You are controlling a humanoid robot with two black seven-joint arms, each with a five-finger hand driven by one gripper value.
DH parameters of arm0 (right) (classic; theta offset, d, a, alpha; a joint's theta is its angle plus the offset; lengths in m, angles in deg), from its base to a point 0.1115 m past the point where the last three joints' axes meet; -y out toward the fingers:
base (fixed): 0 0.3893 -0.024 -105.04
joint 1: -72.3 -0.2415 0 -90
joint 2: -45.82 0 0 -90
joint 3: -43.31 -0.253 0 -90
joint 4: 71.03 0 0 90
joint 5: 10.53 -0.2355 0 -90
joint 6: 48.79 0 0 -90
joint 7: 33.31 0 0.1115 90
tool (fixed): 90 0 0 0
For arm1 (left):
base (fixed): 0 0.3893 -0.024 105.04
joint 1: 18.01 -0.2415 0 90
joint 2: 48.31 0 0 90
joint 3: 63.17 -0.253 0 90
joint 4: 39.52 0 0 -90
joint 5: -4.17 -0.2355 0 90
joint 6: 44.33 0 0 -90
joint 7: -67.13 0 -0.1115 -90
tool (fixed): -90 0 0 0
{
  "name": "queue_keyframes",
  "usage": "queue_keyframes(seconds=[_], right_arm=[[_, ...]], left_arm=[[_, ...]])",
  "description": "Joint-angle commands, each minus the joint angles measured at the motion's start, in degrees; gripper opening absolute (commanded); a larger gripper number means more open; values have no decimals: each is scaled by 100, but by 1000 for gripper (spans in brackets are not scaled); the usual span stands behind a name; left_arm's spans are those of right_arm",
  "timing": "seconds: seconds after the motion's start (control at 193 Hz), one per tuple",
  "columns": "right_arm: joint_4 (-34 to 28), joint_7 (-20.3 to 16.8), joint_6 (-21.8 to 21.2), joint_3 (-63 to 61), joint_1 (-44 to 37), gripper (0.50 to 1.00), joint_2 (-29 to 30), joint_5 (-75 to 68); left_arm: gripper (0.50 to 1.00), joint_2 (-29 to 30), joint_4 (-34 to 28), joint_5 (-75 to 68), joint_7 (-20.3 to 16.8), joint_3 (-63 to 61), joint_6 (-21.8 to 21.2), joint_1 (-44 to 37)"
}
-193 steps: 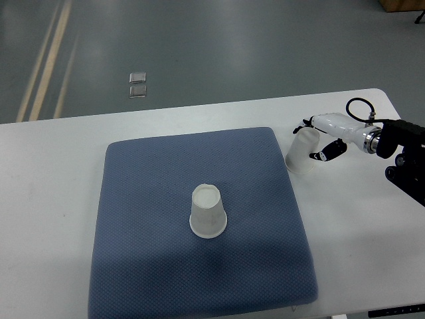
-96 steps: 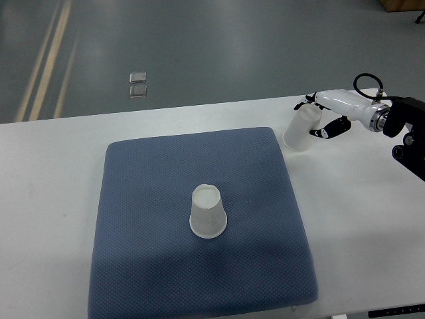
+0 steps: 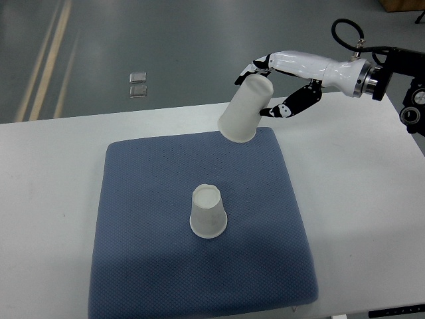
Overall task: Stack paper cups
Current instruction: 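Lift the cup with the right hand and carry it over the pad cup, then lower the held cup onto the cup on the pad and release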
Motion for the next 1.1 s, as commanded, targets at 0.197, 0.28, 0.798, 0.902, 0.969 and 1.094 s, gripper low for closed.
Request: queue_keyframes(seconds=[0.197, 0.28, 0.798, 0.902, 0.969, 1.094], right_arm=[[-630, 16, -758, 6, -103, 623, 359, 20], [-639, 7, -873, 6, -112, 623, 474, 56], [-639, -10, -820, 50, -24, 623, 852, 1101], [-656, 7, -829, 50, -15, 623, 852, 1268], [-674, 7, -829, 68, -6, 623, 852, 1268], [-709, 7, -829, 85, 20, 623, 843, 1277]], left_arm=[[1000, 0, 0, 0, 0, 0, -3, 0], [1000, 0, 0, 0, 0, 0, -3, 0], [1000, 0, 0, 0, 0, 0, 6, 0], [1000, 0, 0, 0, 0, 0, 6, 0], [1000, 0, 0, 0, 0, 0, -3, 0], [1000, 0, 0, 0, 0, 0, 6, 0]])
